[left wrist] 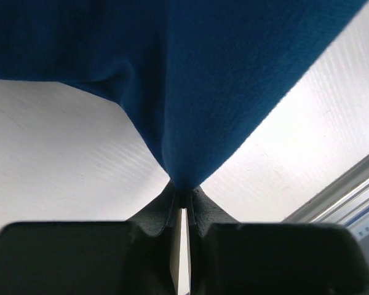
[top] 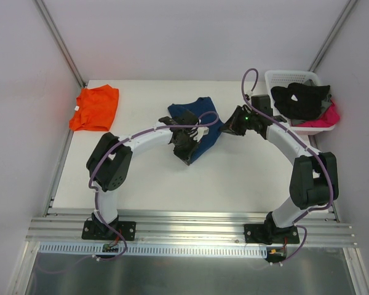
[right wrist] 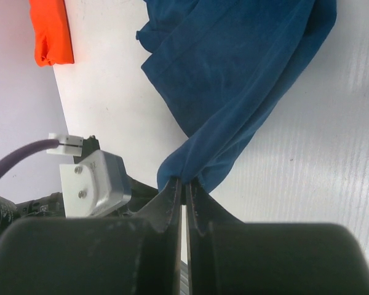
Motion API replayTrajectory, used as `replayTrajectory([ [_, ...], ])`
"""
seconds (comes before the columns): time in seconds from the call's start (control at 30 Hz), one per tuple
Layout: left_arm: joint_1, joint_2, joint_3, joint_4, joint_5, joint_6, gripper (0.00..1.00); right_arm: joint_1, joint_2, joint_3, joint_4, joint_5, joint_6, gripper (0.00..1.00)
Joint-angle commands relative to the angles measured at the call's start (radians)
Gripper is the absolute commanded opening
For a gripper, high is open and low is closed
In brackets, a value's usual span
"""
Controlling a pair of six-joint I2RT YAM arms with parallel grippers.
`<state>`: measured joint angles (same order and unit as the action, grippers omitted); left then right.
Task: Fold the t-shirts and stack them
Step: Fold the tshirt
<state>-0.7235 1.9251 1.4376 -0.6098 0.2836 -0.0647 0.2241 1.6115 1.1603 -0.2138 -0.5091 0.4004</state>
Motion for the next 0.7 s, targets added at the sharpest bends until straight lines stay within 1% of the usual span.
replayTrajectory([
  [0.0, -0.020, -0.038, 0.040, -0.002, 0.005, 0.003, 0.00, -0.008, -0.024, 0.026, 0.036, 0.000, 0.000, 0.00],
  [0.17, -0.019, -0.060, 0.031, -0.004, -0.009, 0.008, 0.00, -0.009, -0.032, 0.022, 0.025, 0.003, -0.002, 0.00],
  [0.27, -0.017, -0.116, 0.001, -0.007, -0.035, 0.029, 0.00, -0.009, -0.047, 0.019, 0.004, 0.004, -0.012, 0.00],
  [0.4, -0.013, -0.237, -0.040, -0.022, -0.047, 0.077, 0.00, -0.008, -0.084, -0.017, -0.016, -0.008, -0.018, 0.00],
  [0.5, -0.013, -0.285, -0.066, -0.044, -0.047, 0.088, 0.00, -0.006, -0.105, -0.042, -0.024, -0.009, -0.017, 0.00],
  [0.67, -0.011, -0.319, -0.083, -0.062, -0.046, 0.097, 0.00, 0.003, -0.140, -0.076, -0.041, -0.012, -0.018, 0.00],
])
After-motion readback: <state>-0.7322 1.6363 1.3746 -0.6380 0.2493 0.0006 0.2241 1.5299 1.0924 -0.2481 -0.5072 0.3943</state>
